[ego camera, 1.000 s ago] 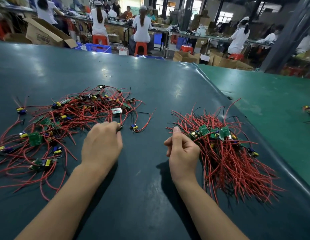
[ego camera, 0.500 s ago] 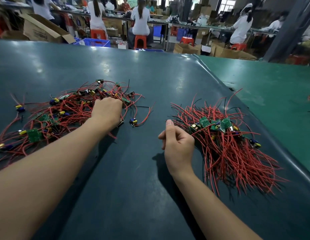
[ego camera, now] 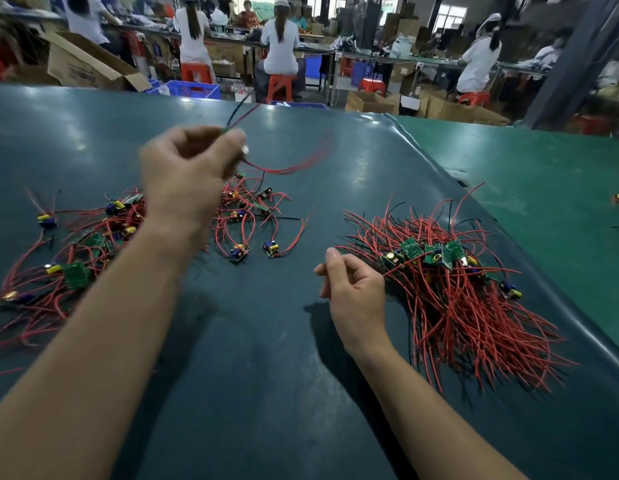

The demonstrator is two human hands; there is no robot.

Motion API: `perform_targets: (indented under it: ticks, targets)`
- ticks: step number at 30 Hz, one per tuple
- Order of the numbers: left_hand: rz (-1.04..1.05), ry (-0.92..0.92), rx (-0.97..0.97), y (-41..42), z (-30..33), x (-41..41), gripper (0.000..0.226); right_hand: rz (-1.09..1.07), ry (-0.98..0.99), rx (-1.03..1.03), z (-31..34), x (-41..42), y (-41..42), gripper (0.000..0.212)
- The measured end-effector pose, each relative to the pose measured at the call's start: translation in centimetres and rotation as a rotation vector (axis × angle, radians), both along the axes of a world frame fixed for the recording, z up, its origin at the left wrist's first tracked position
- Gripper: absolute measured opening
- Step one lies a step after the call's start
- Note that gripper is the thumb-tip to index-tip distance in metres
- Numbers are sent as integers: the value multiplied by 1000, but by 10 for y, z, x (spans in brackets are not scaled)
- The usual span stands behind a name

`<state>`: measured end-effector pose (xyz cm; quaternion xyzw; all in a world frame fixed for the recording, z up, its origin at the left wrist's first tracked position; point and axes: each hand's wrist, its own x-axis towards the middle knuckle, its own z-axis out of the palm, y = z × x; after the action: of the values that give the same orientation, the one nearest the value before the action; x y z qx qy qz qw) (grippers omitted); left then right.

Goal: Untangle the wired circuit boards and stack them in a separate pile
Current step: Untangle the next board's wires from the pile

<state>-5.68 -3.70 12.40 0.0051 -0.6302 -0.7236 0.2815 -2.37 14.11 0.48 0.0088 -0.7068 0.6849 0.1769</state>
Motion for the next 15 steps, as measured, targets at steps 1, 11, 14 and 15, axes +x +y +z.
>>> perform_targets:
  ticks: [1, 11, 14, 15]
  targets:
    - [-84, -54, 166, 14, -10, 6, 10, 53, -13, 7, 2, 0, 0, 24]
    - [-348, -271, 476, 65, -109, 46, 25, 185, -16, 70, 5, 2, 2, 15]
    - [-320, -252, 460, 64, -111, 43, 21, 174, 5, 117, 8, 5, -1, 17]
    - [-324, -248, 470, 64, -111, 42, 17, 152, 4, 85, 9, 6, 0, 13]
